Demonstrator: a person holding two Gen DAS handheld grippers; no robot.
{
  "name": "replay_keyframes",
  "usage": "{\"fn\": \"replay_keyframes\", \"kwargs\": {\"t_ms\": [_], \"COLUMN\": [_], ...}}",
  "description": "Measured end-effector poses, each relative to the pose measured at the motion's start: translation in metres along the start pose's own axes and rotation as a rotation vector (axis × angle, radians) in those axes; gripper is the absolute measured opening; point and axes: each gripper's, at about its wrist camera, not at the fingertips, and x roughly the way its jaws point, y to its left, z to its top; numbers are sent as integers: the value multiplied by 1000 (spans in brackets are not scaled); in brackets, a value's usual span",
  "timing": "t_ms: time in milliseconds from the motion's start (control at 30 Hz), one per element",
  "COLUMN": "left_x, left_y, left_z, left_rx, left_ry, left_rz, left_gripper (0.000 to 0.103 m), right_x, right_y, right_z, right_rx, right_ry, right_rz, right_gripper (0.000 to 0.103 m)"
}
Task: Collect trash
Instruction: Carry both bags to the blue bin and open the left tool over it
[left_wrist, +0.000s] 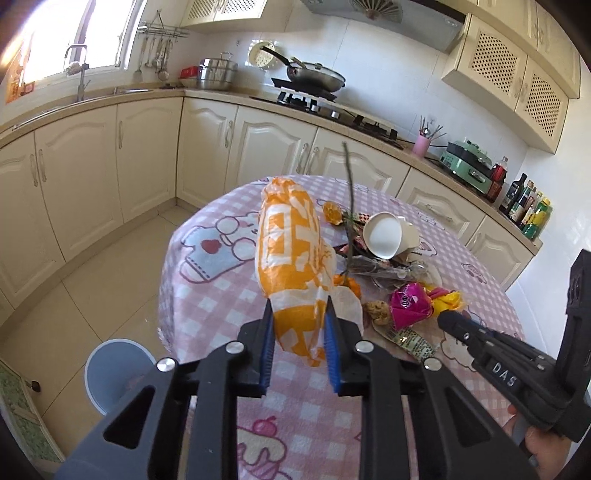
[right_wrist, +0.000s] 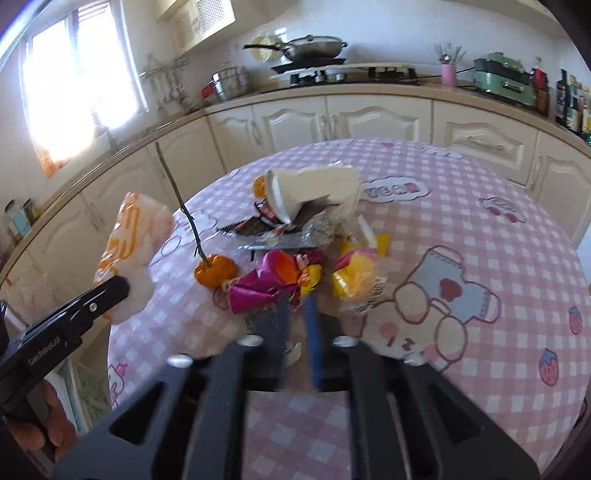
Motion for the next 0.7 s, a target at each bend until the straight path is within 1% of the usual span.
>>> {"fn": "replay_keyframes", "kwargs": {"t_ms": [33,67,133,167,233,267,300,333,367,433,533,700], "left_x": [-3,-5,-10,-12,-14,-15,-15,-15,-15,-17,-20,-36], "left_y": [1,3,6,8,10,12,13,14,15,17,19,32], "left_z": [0,0,1,1,1,1,1,1,1,1,0,-3], "left_rx": [-5,-11,-15,-14,-13,-13,-14,-16,-16,-15,-24,-54], "left_ry": [-7,-13,-20,-25,-27,-27,-26,-25,-23,-27,-38,-64], "left_rz": [1,0,5,9,14,14,13,10,5,3,-8,-29], "left_gripper": [22,22,22,22,22,22,22,22,22,22,22,22], "right_x": [-1,0,5,12,26,35,43,46,46,40,20,-15], "right_y": [3,5,9,11,11,11,11,11,9,6,4,17], "right_z": [2,6,13,18,24,25,26,26,25,25,23,22], "right_rx": [-6,-17,-29,-29,-33,-33,-36,-38,-31,-25,-21,-51], "right_ry": [-14,-17,-11,-2,35,60,84,96,93,74,15,-67], "right_rz": [10,13,16,4,-14,-14,-30,-46,-47,-39,-44,-11], "right_gripper": [55,58,58,58,58,55,44,40,39,37,37,37]}}
